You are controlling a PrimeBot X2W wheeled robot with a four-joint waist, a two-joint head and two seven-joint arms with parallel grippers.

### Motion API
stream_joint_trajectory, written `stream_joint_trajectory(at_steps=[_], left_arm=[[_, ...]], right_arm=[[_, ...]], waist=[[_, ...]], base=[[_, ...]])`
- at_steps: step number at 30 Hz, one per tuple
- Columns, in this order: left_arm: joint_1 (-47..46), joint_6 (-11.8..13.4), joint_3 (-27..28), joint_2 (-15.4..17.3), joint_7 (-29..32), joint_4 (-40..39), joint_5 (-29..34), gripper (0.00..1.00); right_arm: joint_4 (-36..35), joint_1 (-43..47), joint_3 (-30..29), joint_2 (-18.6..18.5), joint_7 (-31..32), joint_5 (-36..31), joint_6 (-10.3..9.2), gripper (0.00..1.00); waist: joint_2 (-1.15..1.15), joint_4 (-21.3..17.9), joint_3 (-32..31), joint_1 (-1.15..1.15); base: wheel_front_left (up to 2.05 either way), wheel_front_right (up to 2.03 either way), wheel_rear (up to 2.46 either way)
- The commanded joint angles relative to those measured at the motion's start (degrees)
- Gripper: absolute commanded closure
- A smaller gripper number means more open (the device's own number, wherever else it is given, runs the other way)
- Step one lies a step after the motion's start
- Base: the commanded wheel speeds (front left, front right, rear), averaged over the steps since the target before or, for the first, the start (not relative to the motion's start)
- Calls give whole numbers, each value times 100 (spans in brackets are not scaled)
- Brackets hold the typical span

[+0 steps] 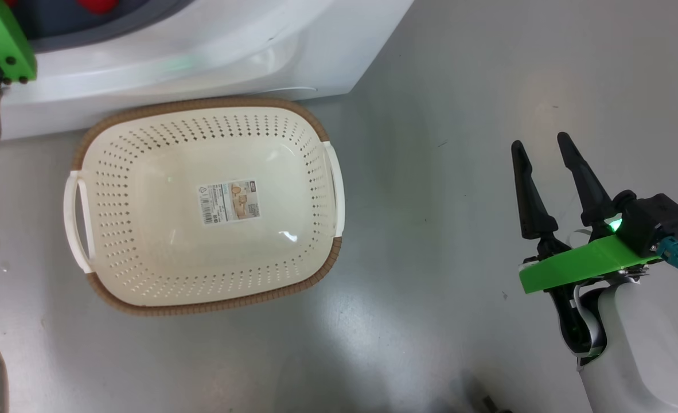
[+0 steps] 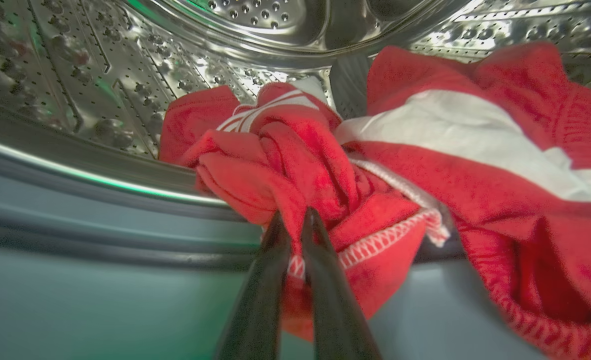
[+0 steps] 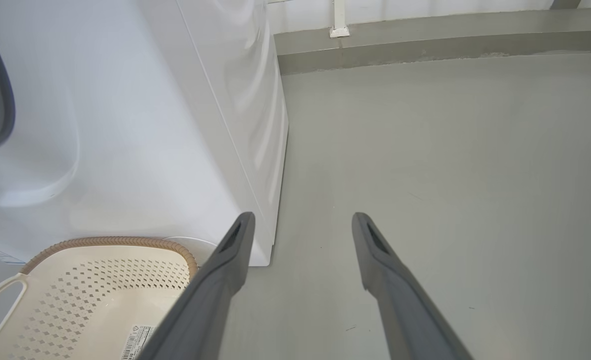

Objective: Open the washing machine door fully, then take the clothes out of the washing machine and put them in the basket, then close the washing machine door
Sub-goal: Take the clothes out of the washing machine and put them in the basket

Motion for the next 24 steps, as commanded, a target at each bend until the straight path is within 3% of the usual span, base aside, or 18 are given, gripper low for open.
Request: stream_joint_trajectory(at_steps=[1,12,17,24], left_arm=[[77,-71,90,228,-165,-201,-85,100],[576,-535,182,191,-1656,-731,-450,100],[1153,-648,400,54,-1838,-1428,-849,100],[2092,-668,605,-160,-1842,-2714,-905,100]], right_arm=[[-139,55,120,-16,-37,94,35,0],[-176,65,96,-16,-37,60,35,0],[-223,118,12,-16,-37,-6,35,0],[-239,178,-42,-16,-37,-108,35,0]], waist=[[0,13,-7,0],[0,171,-137,0],[0,311,-273,0],[0,447,-476,0]], base=[[0,0,0],[0,0,0],[0,0,0],[0,0,0]])
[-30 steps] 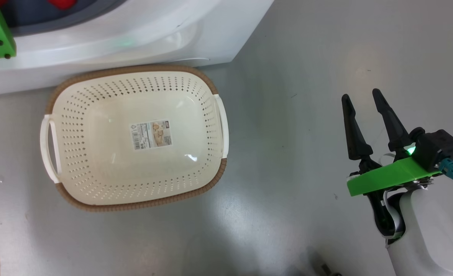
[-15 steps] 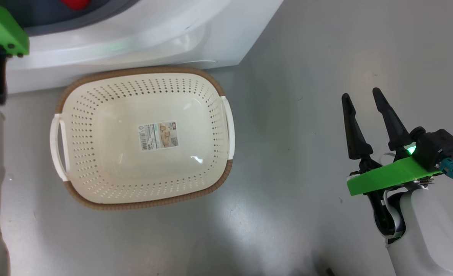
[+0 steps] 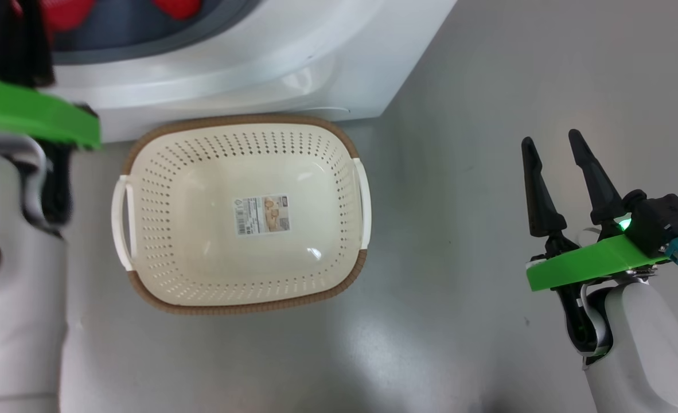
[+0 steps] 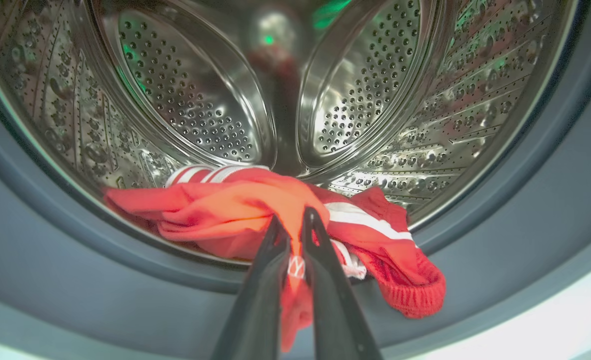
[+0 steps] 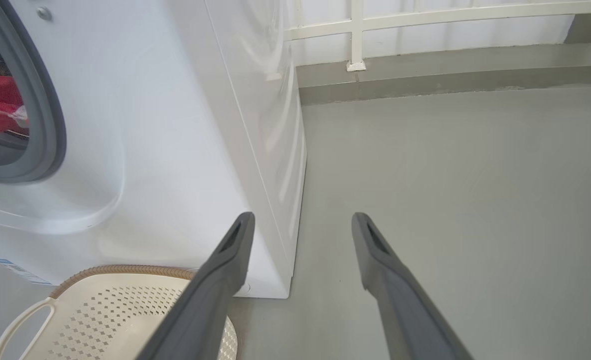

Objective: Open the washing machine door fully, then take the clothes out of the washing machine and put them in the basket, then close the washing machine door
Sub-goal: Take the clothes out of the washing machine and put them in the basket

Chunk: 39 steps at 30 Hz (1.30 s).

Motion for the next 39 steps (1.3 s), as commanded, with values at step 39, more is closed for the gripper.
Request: stream_joint_trajectory(at_steps=[39], left_arm=[[3497,-13,-113,-398,-34,-2414,-54,100]], right_arm=[[178,990,86,-10,-36,-27,35,0]], waist=[[0,400,-2387,0]], base=[[0,0,0]])
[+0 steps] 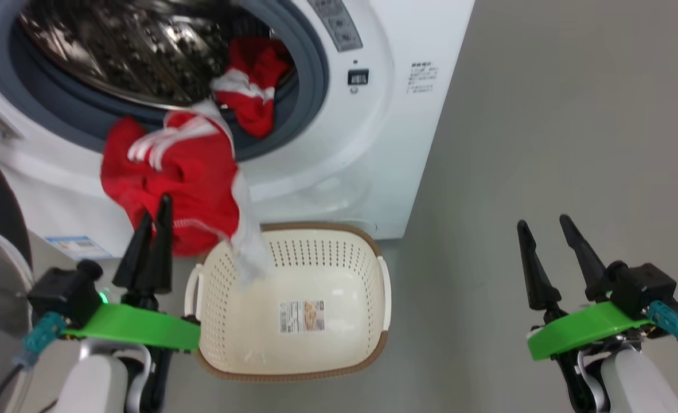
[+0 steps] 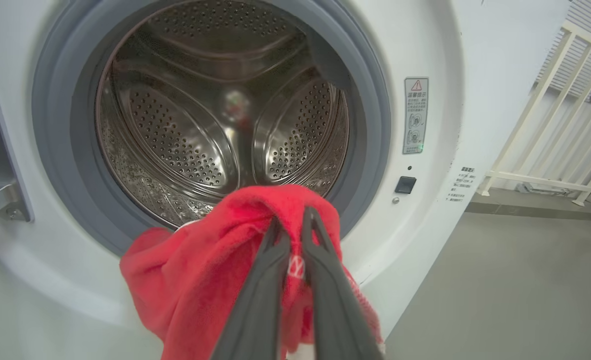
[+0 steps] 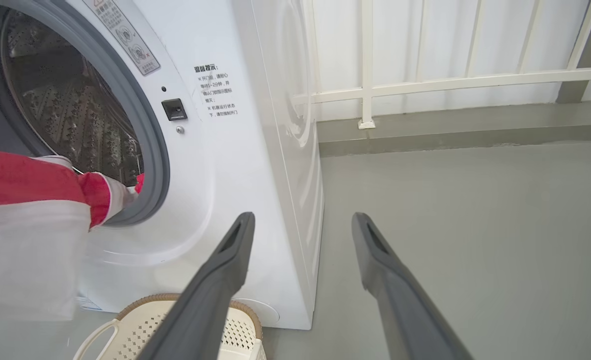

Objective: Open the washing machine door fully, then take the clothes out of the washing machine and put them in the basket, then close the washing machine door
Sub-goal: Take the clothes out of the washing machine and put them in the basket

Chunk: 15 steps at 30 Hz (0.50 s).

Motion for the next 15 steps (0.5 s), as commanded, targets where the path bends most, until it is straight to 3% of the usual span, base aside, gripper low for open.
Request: stream_joint_trajectory(at_steps=[1,15], left_arm=[[99,-8,137,94,14,-269,-54,100],[550,30,-70,-10,254,-654,-212,100]], right_arm=[[-118,94,82,-14,-37,-14,35,0],[-191,208,121,-14,-37,37,35,0]], waist=[[0,52,-337,0],[0,48,-426,0]], base=[[0,0,0],[0,0,0]])
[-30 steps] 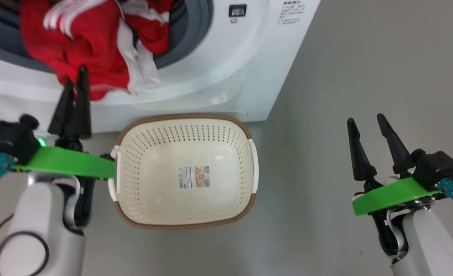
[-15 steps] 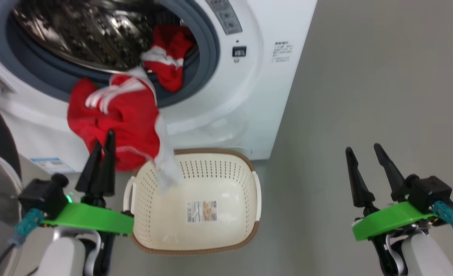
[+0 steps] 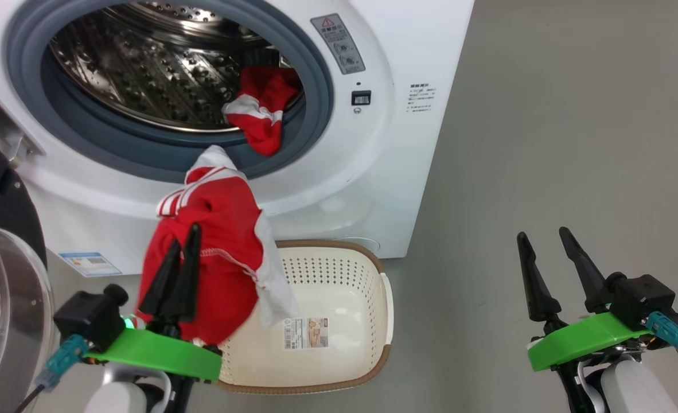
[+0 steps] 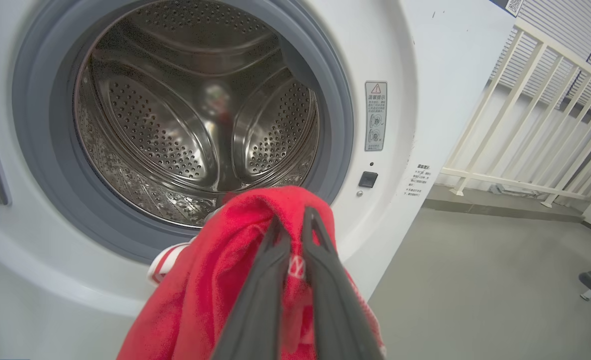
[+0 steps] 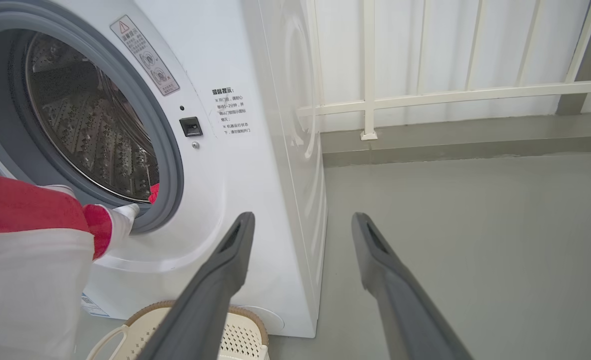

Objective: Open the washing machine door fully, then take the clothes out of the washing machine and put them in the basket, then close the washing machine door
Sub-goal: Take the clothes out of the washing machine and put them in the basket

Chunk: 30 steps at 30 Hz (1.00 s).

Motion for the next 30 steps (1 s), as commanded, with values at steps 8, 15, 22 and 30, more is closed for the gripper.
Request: stream_joint_trajectory(at_steps=[8,15,22,30], left_arm=[[-230,-12,-44,-22,4,536,-378,100],[-895,-39,-239,-103,-196,1883,-685,100],[-1633,-45,-443,-158,-281,3192,-1069,100],[-2461,-46,-620,-175,-291,4482,-1608,100]], right_arm=[[-192,-92,166,-16,-37,58,35,0],[-229,-266,196,-16,-37,20,35,0],[-274,-450,264,-16,-37,15,35,0],[-317,-759,408,-16,-37,69,35,0]], waist=[[0,-88,263,0],[0,-169,598,0],[0,-282,1007,0],[0,-488,1705,0]], base=[[0,0,0],[0,0,0],[0,0,0],[0,0,0]])
